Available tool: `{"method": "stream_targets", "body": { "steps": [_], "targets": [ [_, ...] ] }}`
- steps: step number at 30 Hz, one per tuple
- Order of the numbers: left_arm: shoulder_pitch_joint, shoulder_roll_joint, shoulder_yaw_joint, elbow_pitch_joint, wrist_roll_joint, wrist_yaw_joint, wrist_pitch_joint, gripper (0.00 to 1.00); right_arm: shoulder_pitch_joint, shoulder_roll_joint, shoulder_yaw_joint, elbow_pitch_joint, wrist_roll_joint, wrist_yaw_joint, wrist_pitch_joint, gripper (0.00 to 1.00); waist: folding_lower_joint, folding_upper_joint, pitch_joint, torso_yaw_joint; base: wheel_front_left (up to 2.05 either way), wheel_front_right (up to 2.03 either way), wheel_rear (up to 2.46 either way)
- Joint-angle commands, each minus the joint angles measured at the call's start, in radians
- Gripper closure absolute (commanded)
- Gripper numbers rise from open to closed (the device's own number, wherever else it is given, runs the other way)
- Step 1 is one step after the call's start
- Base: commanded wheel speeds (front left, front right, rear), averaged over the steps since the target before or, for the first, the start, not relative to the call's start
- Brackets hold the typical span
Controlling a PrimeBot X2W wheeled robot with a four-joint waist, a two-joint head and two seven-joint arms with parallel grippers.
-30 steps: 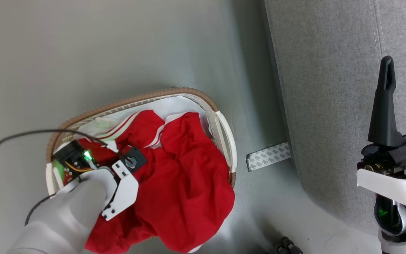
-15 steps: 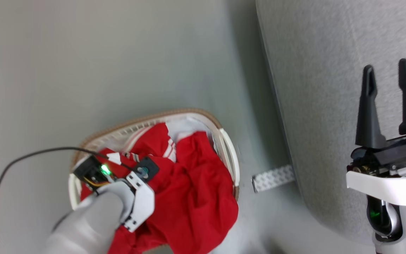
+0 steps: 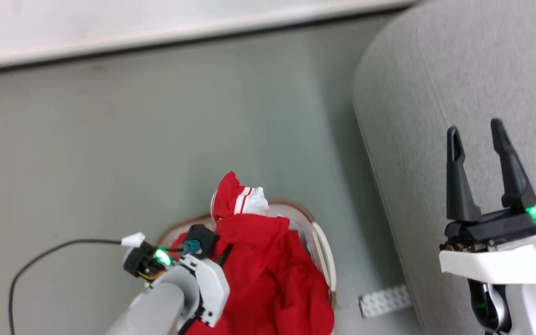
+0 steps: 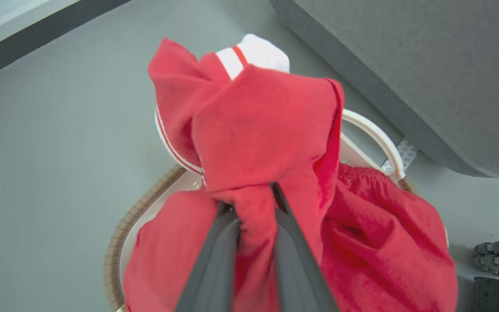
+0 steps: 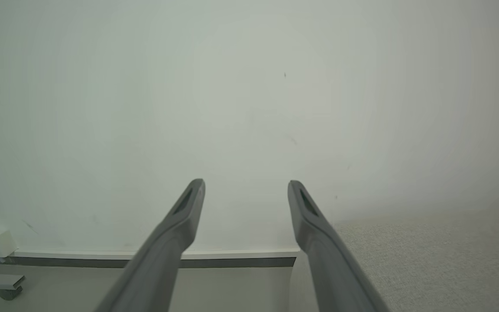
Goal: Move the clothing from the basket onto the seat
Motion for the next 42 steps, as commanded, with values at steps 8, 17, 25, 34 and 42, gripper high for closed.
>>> {"method": "stream_targets", "body": {
  "steps": [8,17,25,34,42],
  "targets": [
    [0.106,0.018,0.057,-0.225,-0.058,-0.004,-0.006,1.0,0.061,-0.001,0.007,0.048,-0.027,-0.002,-0.002,0.0,0.0001,0.0,-0.2,0.092,0.0,0.0,0.0],
    [0.17,0.031,0.165,-0.471,-0.146,-0.006,-0.006,1.0,0.117,-0.001,0.021,0.081,-0.019,-0.002,-0.002,0.0,0.0001,0.0,-0.311,0.151,0.0,0.0,0.0],
    [0.144,0.057,0.21,-0.666,-0.21,0.002,0.036,1.0,0.159,-0.001,0.055,0.103,-0.007,-0.002,-0.002,0.0,0.0001,0.0,-0.375,0.197,0.0,0.0,0.0],
    [0.163,0.094,0.253,-0.879,-0.264,0.053,0.124,1.0,0.184,-0.001,0.105,0.118,0.003,-0.002,-0.002,0.0,0.0001,0.0,-0.423,0.218,0.0,0.0,0.0],
    [0.209,0.106,0.272,-0.995,-0.287,0.097,0.165,1.0,0.193,-0.001,0.131,0.117,0.002,-0.002,-0.002,0.0,0.0001,0.0,-0.428,0.219,0.0,0.0,0.0]
  ]
}}
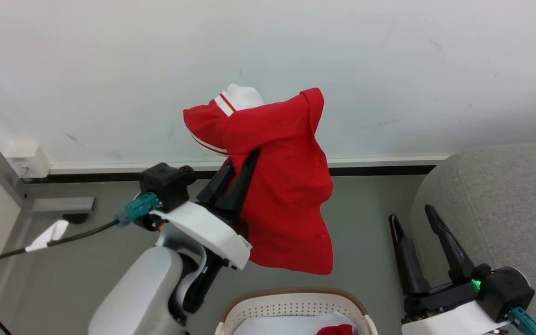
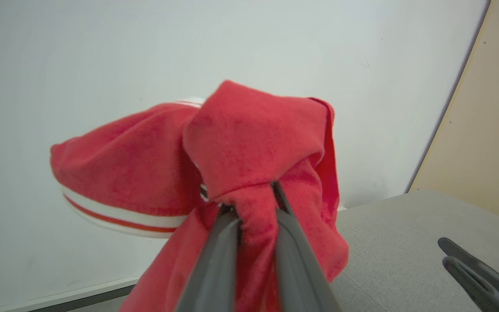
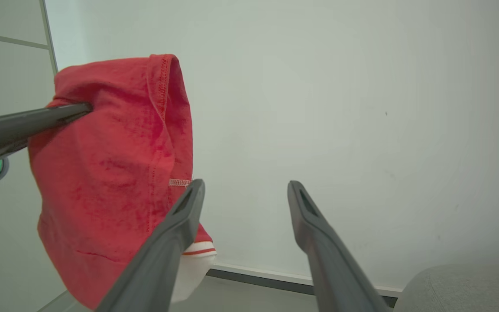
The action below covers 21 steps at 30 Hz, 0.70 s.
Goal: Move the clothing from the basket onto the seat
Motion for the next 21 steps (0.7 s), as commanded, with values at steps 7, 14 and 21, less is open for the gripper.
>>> {"method": "stream_targets", "body": {
  "steps": [7,14,21],
  "targets": [
    [0.033,0.02,0.002,-0.041,-0.008,0.011,0.011,1.0,0.005,-0.001,0.054,0.026,-0.005,-0.002,-0.002,0.0,0.0001,0.0,0.001,0.0,0.0,0.0,0.0],
    [0.027,0.014,-0.017,-0.04,-0.006,-0.002,0.008,1.0,-0.031,-0.028,0.176,0.111,0.025,-0.002,0.015,0.0,0.0001,0.0,-0.008,0.017,0.0,0.0,0.0],
    [0.01,-0.011,-0.053,-0.036,-0.007,-0.015,0.017,1.0,-0.099,-0.088,0.318,0.219,0.171,-0.002,0.051,0.0,0.0001,0.0,-0.022,0.064,0.0,0.0,0.0]
  ]
}}
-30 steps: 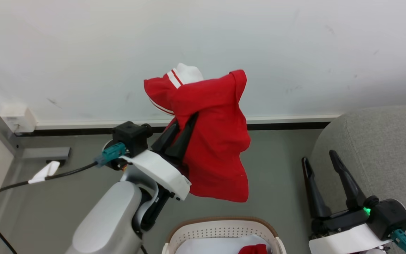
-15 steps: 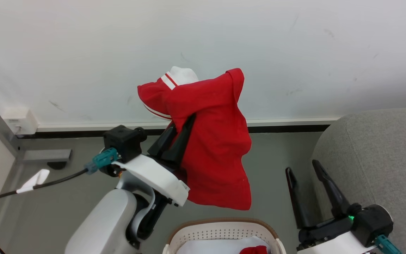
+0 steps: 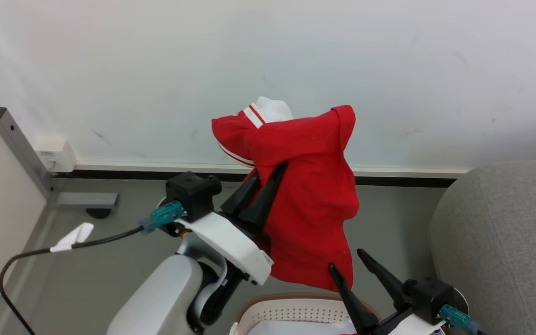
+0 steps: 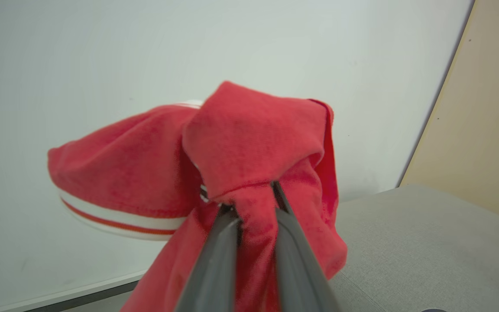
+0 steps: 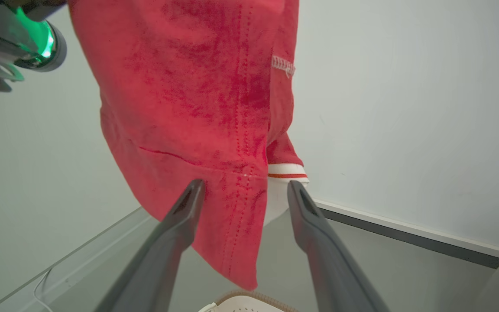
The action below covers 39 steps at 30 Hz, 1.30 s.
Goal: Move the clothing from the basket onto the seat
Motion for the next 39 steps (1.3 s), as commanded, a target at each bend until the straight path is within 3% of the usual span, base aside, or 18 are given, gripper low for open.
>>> {"method": "stream_targets", "body": {
  "steps": [1,13,24,25,26,27,39],
  "targets": [
    [-0.007,-0.002,-0.003,-0.002,-0.003,-0.003,0.003,1.0,-0.017,-0.011,0.017,0.015,0.027,-0.002,0.001,0.0,0.0,-0.0001,-0.007,0.017,0.0,0.0,0.0],
    [-0.012,-0.048,-0.078,-0.014,-0.017,-0.025,0.041,1.0,-0.158,-0.078,0.275,0.117,0.259,-0.002,-0.047,0.0,0.0,-0.0001,-0.043,0.147,0.0,0.0,0.0],
    [0.012,-0.055,-0.12,0.001,-0.03,-0.021,0.075,1.0,-0.199,-0.031,0.251,0.085,0.236,-0.002,-0.053,0.0,0.0,-0.0001,-0.061,0.223,0.0,0.0,0.0],
    [0.015,-0.054,-0.122,0.003,-0.031,-0.022,0.076,1.0,-0.198,-0.029,0.25,0.078,0.23,-0.002,-0.053,0.2,0.0,-0.0001,-0.061,0.226,0.0,0.0,0.0],
    [0.017,-0.052,-0.123,0.006,-0.032,-0.022,0.076,1.0,-0.197,-0.03,0.25,0.069,0.223,-0.002,-0.053,0.65,0.0,-0.0001,-0.061,0.228,0.0,0.0,0.0],
    [0.019,-0.05,-0.124,0.008,-0.032,-0.022,0.076,1.0,-0.194,-0.031,0.248,0.062,0.217,-0.002,-0.053,1.0,0.0,-0.0001,-0.061,0.23,0.0,0.0,0.0],
    [0.02,-0.034,-0.108,0.031,-0.037,-0.009,0.058,1.0,-0.171,-0.037,0.224,0.021,0.184,-0.002,-0.053,1.0,0.0,-0.0001,-0.045,0.201,0.0,0.0,0.0]
  ]
}}
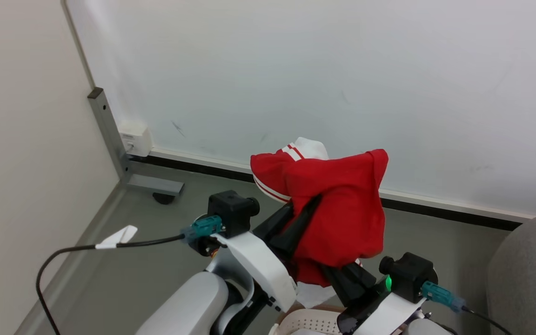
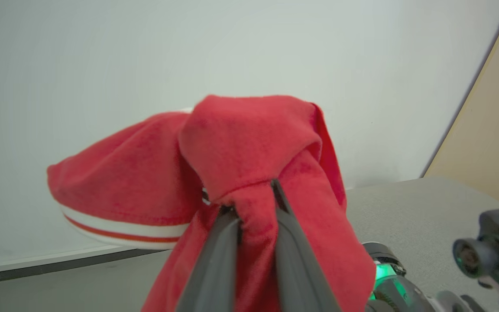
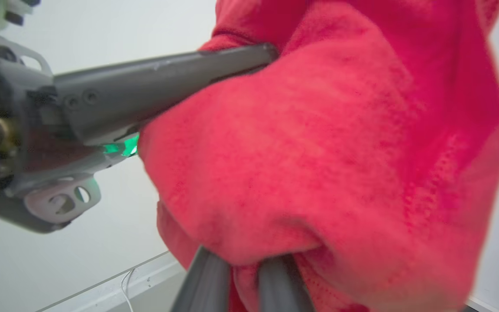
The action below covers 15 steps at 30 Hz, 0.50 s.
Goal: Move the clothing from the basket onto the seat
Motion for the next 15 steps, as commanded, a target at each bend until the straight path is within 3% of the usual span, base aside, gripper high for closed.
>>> {"method": "stream_targets", "body": {
  "steps": [1,3,5,6,8,15],
  "targets": [
    [0.014,0.008,0.004,0.007,-0.009,0.003,-0.006,1.0,0.013,-0.005,-0.013,-0.007,-0.011,-0.002,-0.003,1.0,-0.0001,-0.0001,0.003,-0.011,0.0,0.0,0.0],
    [0.016,0.012,0.0,0.012,-0.001,0.001,-0.014,0.98,0.024,-0.001,-0.031,-0.016,-0.016,-0.002,-0.004,1.0,-0.0001,-0.0001,0.006,-0.024,0.0,0.0,0.0],
    [0.027,0.012,-0.01,0.015,0.004,-0.002,-0.021,0.86,0.036,0.005,-0.053,-0.023,-0.024,-0.002,-0.004,1.0,-0.0001,-0.0001,0.008,-0.037,0.0,0.0,0.0],
    [0.032,0.014,-0.01,0.017,0.006,0.0,-0.026,0.7,0.043,0.009,-0.064,-0.026,-0.031,-0.002,-0.004,1.0,-0.0001,-0.0001,0.01,-0.044,0.0,0.0,0.0],
    [0.039,0.019,-0.008,0.023,0.01,0.009,-0.037,0.0,0.055,0.017,-0.081,-0.031,-0.044,-0.002,-0.004,1.0,-0.0001,-0.0001,0.015,-0.062,0.0,0.0,0.0],
    [0.059,0.027,-0.005,0.008,0.015,0.011,-0.077,0.0,0.087,0.015,-0.138,-0.035,-0.074,-0.002,-0.004,1.0,-0.0001,-0.0001,0.038,-0.14,0.0,0.0,0.0]
  ]
}}
